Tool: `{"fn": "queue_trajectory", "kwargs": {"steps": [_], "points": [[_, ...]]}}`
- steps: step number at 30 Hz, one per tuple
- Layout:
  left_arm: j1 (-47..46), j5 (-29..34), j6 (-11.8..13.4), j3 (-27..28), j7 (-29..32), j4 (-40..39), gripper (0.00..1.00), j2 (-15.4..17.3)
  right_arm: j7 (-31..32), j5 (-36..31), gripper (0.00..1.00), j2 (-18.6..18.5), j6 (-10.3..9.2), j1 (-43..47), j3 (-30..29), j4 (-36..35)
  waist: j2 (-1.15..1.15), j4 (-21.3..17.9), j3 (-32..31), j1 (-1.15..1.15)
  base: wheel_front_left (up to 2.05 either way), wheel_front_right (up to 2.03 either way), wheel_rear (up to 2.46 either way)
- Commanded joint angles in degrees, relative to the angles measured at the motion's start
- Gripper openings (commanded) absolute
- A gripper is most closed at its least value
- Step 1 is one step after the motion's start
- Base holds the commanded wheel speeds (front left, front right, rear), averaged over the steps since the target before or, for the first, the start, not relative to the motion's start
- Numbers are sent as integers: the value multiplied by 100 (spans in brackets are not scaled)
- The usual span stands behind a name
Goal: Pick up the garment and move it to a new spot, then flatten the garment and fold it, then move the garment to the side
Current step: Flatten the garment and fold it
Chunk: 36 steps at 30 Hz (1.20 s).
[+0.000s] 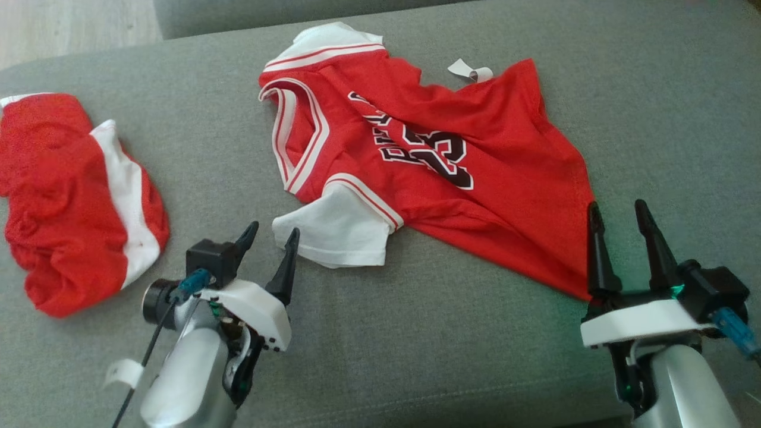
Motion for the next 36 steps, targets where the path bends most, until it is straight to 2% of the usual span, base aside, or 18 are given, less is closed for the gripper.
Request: {"fn": "queue_trajectory", "kwargs": {"steps": [1,24,25,27,28,36], "points": [[-281,3,-43,140,8,-40,100,151,-33,52,100,-13,20,-235,80,-171,0,-33,46,0,0,0,0],[-1109,-12,-147,-208,-22,1399,100,125,-55,203,100,-13,20,-457,130,-31,0,-224,357,0,0,0,0],[-1120,-21,-155,-229,-14,1452,84,120,-56,206,100,-13,20,-464,127,-21,0,-228,354,0,0,0,0],[-1138,-45,-175,-275,7,1552,10,112,-57,204,100,-13,20,-479,110,-1,0,-232,343,0,0,0,0],[-1147,-57,-186,-302,12,1593,0,108,-58,201,100,-13,20,-485,96,6,0,-231,335,0,0,0,0],[-1133,-270,-181,-238,-247,1477,0,70,-61,154,100,-13,20,-453,-31,103,0,-150,191,0,0,0,0]]}}
